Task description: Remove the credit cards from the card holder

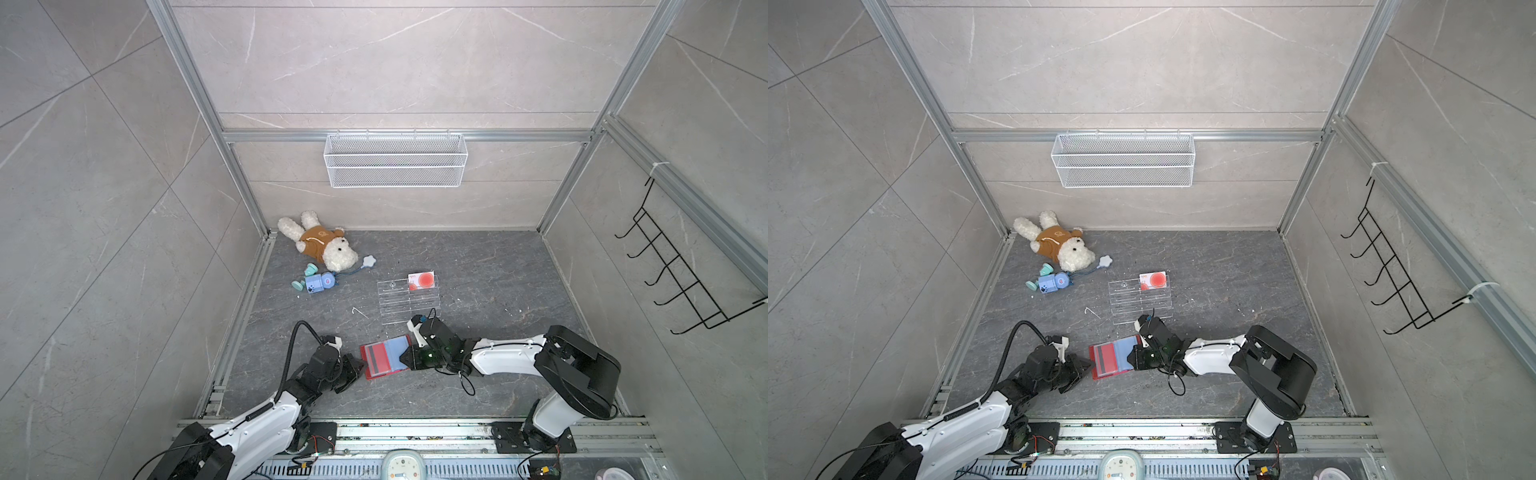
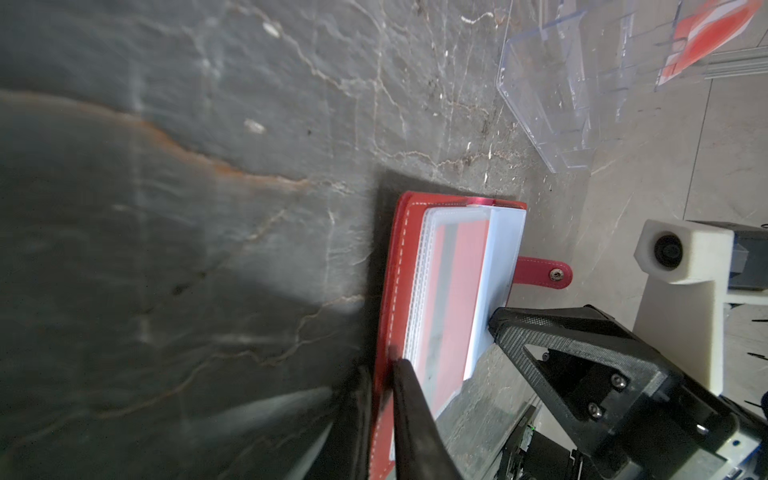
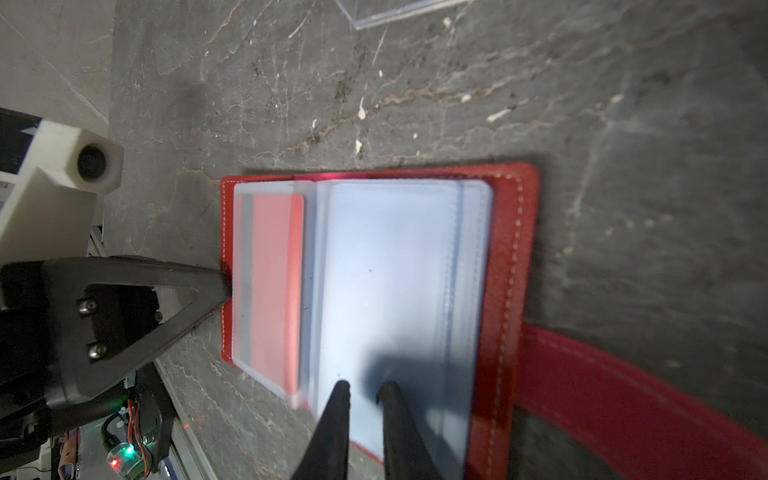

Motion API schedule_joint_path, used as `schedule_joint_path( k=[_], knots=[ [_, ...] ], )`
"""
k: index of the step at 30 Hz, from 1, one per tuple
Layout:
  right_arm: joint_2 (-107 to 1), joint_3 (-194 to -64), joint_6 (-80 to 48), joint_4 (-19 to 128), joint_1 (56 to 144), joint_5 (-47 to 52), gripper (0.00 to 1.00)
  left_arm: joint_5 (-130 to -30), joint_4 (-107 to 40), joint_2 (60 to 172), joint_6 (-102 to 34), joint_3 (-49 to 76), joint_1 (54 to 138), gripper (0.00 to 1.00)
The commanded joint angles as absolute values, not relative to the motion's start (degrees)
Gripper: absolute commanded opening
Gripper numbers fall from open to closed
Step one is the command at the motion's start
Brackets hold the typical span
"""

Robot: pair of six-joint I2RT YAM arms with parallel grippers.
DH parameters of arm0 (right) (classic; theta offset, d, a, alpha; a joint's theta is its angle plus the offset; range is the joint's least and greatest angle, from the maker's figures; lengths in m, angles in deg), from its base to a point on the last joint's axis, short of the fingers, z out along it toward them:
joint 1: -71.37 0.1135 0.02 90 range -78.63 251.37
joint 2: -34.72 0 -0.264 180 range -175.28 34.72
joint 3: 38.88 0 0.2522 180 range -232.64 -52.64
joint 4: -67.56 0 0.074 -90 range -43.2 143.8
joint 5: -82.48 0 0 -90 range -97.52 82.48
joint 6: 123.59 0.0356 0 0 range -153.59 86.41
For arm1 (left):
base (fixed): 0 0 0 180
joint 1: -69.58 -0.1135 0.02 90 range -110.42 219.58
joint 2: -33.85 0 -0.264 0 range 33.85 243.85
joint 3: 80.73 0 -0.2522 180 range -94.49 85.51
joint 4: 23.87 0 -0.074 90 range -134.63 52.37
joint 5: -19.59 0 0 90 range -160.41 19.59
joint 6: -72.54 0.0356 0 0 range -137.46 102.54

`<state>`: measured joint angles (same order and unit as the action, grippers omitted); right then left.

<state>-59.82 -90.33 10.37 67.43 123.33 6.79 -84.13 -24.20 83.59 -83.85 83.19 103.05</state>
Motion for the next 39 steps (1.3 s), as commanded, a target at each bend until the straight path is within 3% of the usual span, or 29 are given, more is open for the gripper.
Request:
schedule_joint_path(
  k=[1,6,15,20,33,37,39],
  knots=[
    [-61.17,-89.73,10.89,66.57,123.75,6.0,0.19,-83.63,-21.98,79.84,-83.56,83.68,103.15,0.04],
    [-61.47,-89.75,11.0,66.98,123.71,6.03,0.2,-83.57,-22.25,75.63,-84.18,85.16,103.18,0.08],
    [-62.69,-90.51,11.24,67.81,123.92,6.81,0.19,-85.04,-20.86,79.71,-82.71,84.16,103.24,0.14],
    [-63.19,-90.72,11.23,67.87,124.1,6.76,0.2,-85.35,-18.45,82.78,-82.41,83.76,103.24,0.14],
    [-63.16,-90.65,11.42,68.22,124.28,6.61,0.2,-85.97,-17.93,79.01,-81.36,83.84,103.24,0.0],
    [-63.01,-90.75,11.44,68.26,124.28,6.6,0.2,-87.1,-16.72,79.35,-81.29,83.85,103.3,0.01],
    [-63.17,-90.8,11.41,68.22,124.28,6.58,0.2,-87.11,-16.64,79.79,-81.27,83.84,103.33,0.06]
  ],
)
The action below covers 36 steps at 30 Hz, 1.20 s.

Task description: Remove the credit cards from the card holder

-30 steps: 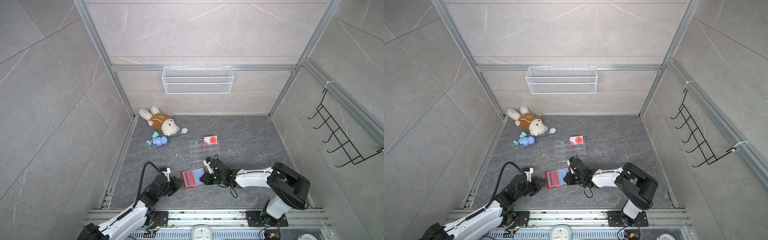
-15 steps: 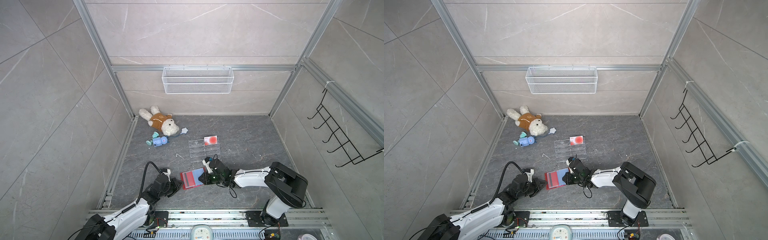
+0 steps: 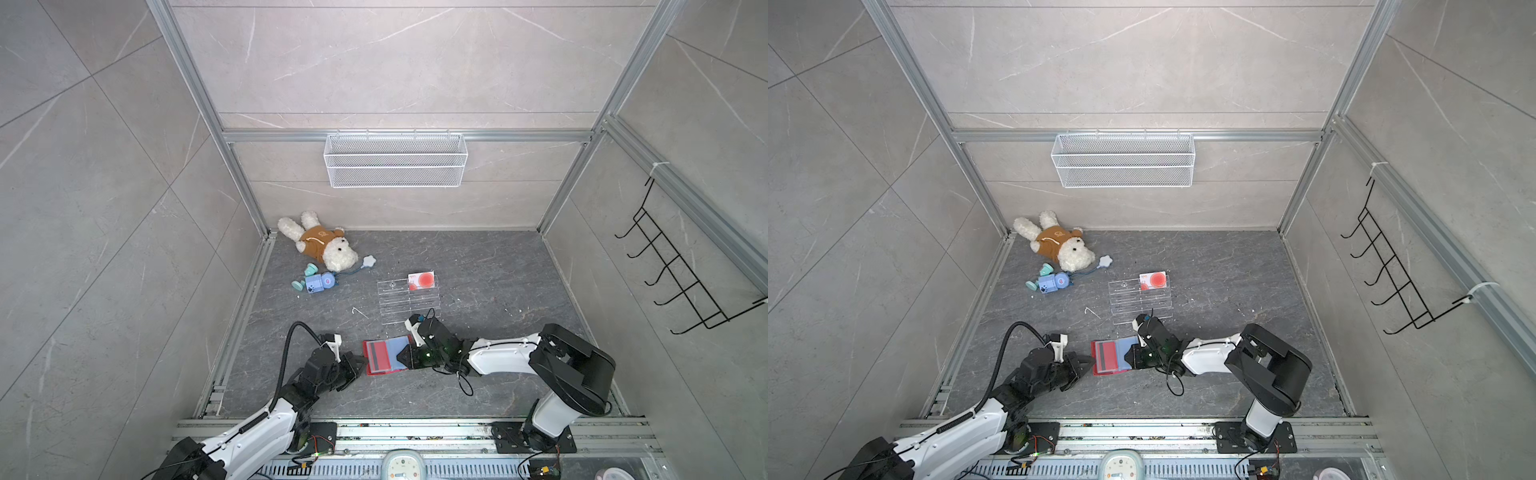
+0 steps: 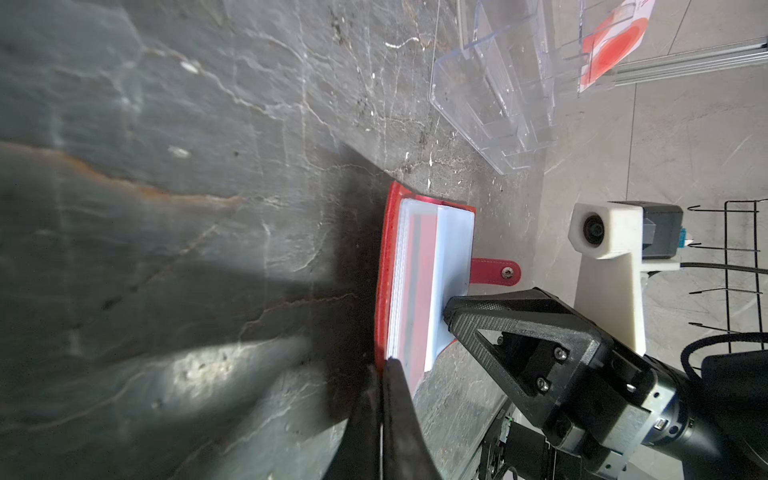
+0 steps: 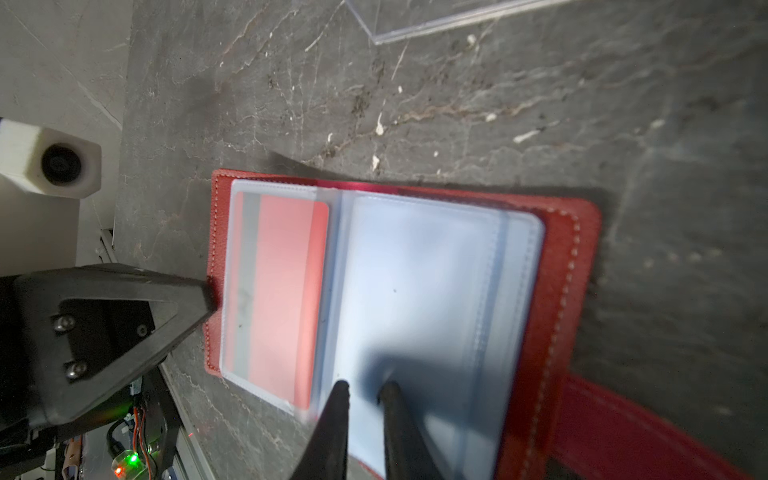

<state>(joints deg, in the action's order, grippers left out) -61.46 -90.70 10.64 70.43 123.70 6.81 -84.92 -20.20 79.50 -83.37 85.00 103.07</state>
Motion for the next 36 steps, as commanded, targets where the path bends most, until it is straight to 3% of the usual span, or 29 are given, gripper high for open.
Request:
schedule_joint_path(
  k=[1,7,13,18,21,24,27,36],
  knots=[
    [-63.26,-90.87,11.41,68.23,124.27,6.57,0.2,-87.17,-16.3,80.18,-81.29,83.8,103.33,0.07],
    [-63.54,-91.2,11.41,68.31,124.36,6.77,0.2,-87.89,-14.94,81.15,-81.12,83.85,103.31,0.09],
    [-63.33,-91.23,11.32,68.31,124.37,6.8,0.2,-87.64,-15.04,80.94,-81.1,83.93,103.33,0.0],
    [-61.56,-91.49,11.24,67.25,124.37,6.65,0.22,-87.9,-15.04,79.91,-81.27,84.21,103.39,0.0],
    [-58.73,-92.63,10.61,64.53,124.37,5.94,0.35,-87.73,-15.1,78.44,-81.52,84.54,103.42,0.0],
    [-55.67,-95.35,9.06,58.58,124.96,3.86,0.61,-87.6,-15.48,76.68,-81.98,84.96,103.41,0.0],
    [-54.92,-100.36,7.21,49.9,126.08,0.61,0.79,-87.24,-16.61,74.8,-82.15,85.4,103.5,0.0],
    [-61.33,-111.85,5.65,37.31,129.88,-5.33,0.89,-86.23,-17.68,71.44,-82.87,86.86,103.55,0.0]
  ],
)
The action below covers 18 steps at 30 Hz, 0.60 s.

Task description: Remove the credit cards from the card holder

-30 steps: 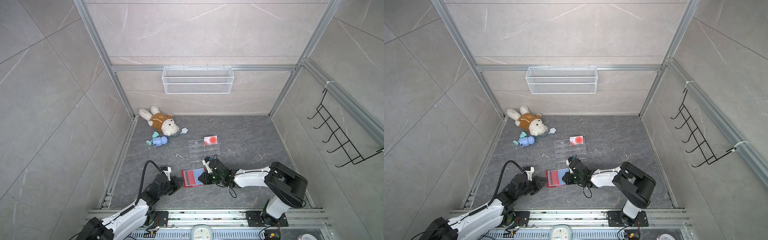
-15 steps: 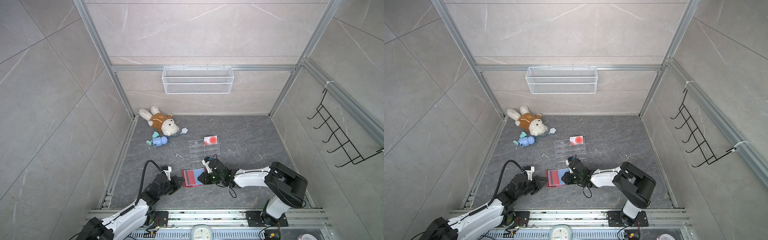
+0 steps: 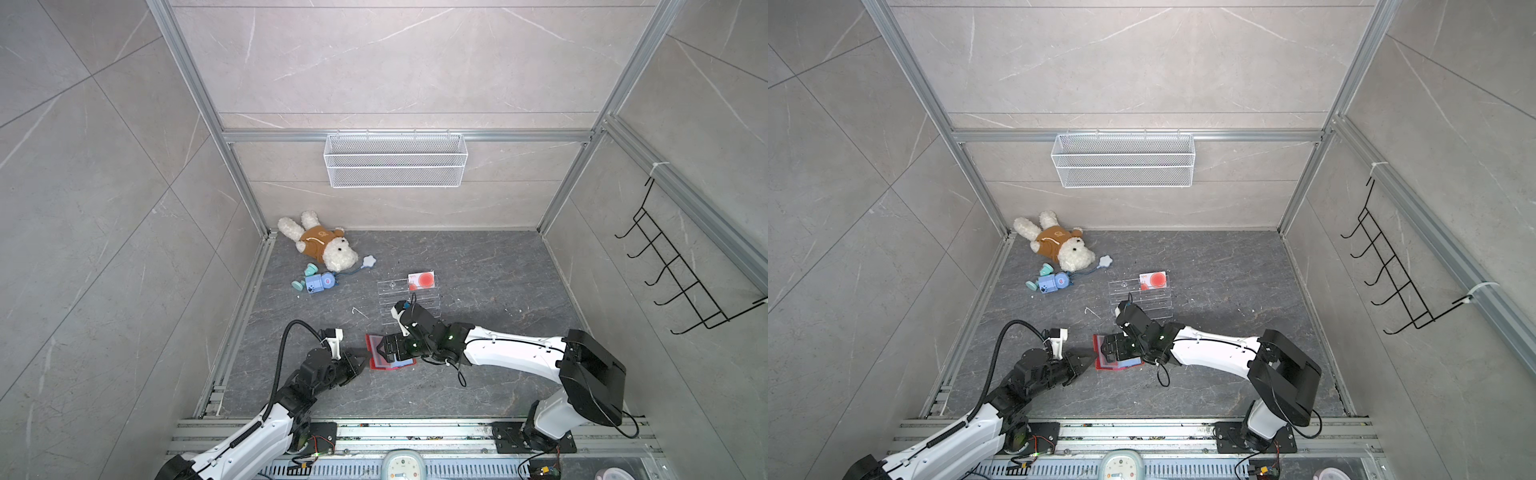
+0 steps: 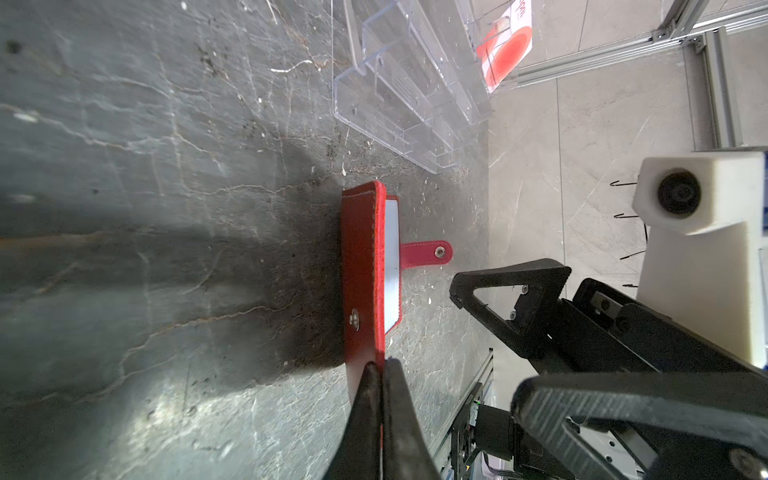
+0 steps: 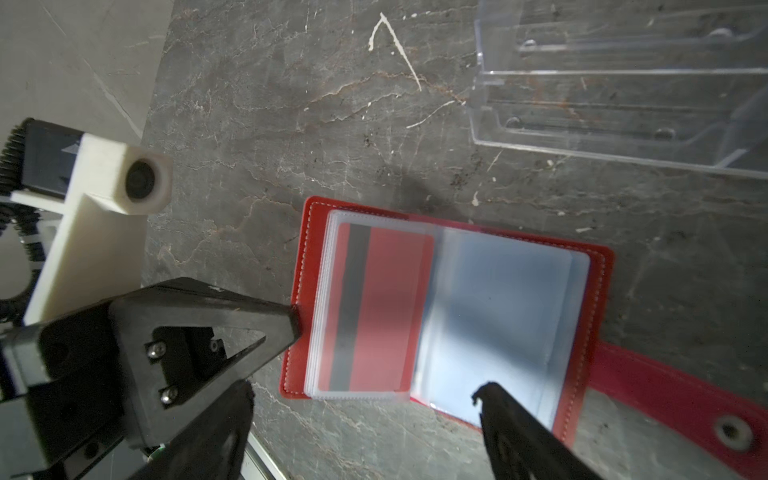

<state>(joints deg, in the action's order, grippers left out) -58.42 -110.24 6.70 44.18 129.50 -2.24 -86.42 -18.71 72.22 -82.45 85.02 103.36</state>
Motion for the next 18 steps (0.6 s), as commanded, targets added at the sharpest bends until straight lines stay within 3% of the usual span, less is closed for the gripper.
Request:
schedule_joint_path(
  k=[1,18],
  knots=[
    [-62.04,-112.29,5.96,37.24,129.98,-5.58,0.9,-86.19,-17.68,71.59,-82.86,86.8,103.55,0.0],
    [-67.29,-115.75,5.72,39.54,130.63,-3.04,0.9,-85.92,-18.09,72.85,-82.68,86.59,103.59,0.0]
  ],
)
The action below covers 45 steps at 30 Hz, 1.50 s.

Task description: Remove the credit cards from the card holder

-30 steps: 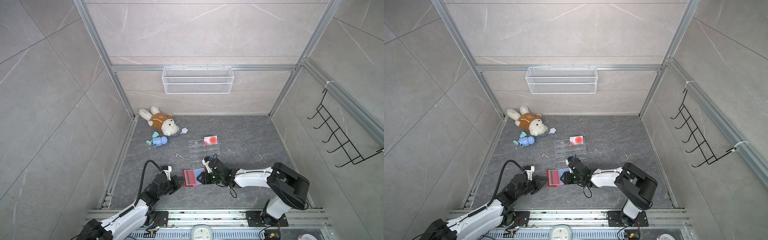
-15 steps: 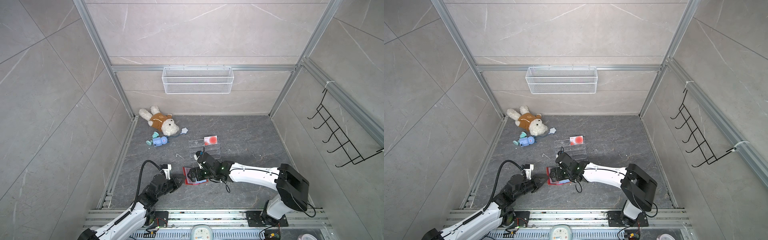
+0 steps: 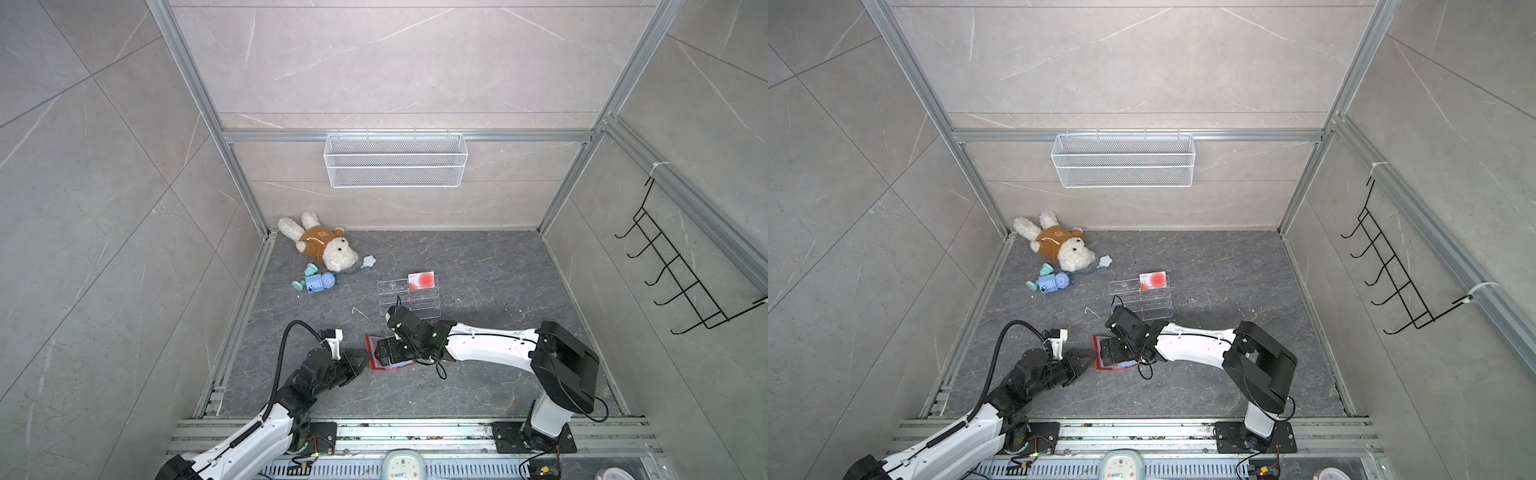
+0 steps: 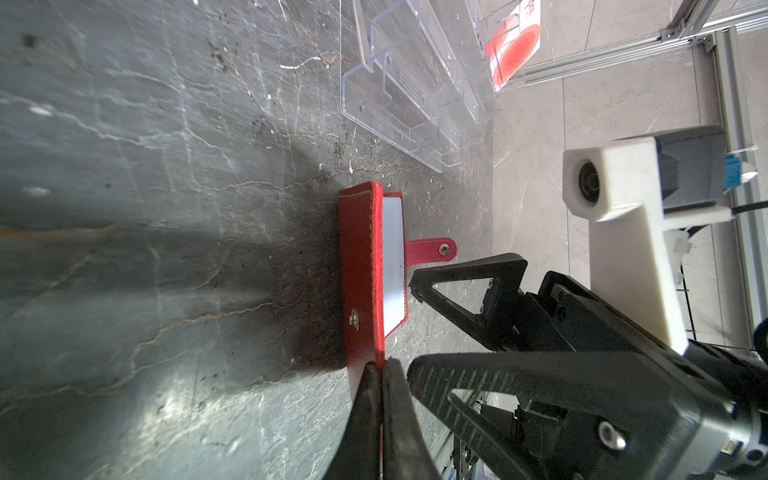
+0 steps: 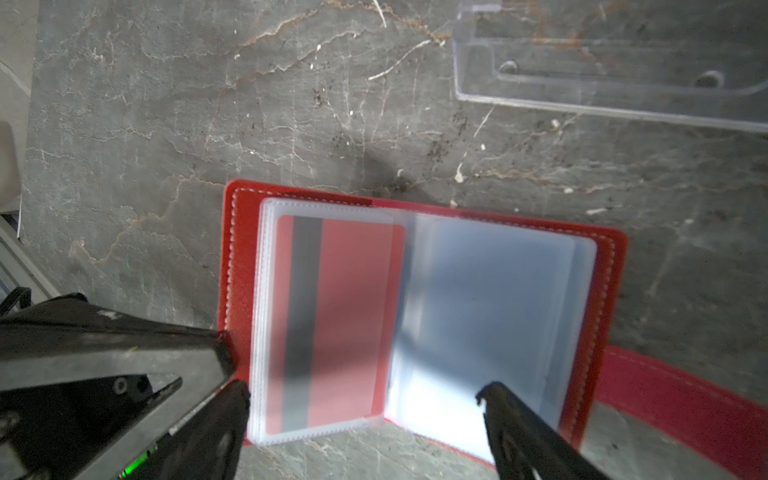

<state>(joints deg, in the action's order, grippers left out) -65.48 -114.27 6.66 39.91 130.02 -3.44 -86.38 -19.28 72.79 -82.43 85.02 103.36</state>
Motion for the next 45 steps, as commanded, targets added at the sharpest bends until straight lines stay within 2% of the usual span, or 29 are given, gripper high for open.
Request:
schedule_joint_path(
  k=[1,32,45],
  knots=[
    [-67.64,-115.97,5.7,39.48,130.69,-2.96,0.9,-85.88,-18.05,73.02,-82.69,86.71,103.57,0.0],
    [-71.65,-117.87,5.61,39.49,132.05,-3.62,0.86,-85.74,-18.81,72.94,-82.64,87.05,103.51,0.0],
    [-71.24,-117.52,5.75,37.37,132.02,-7.08,0.68,-85.55,-19.63,73.1,-82.27,86.96,103.59,0.0]
  ],
)
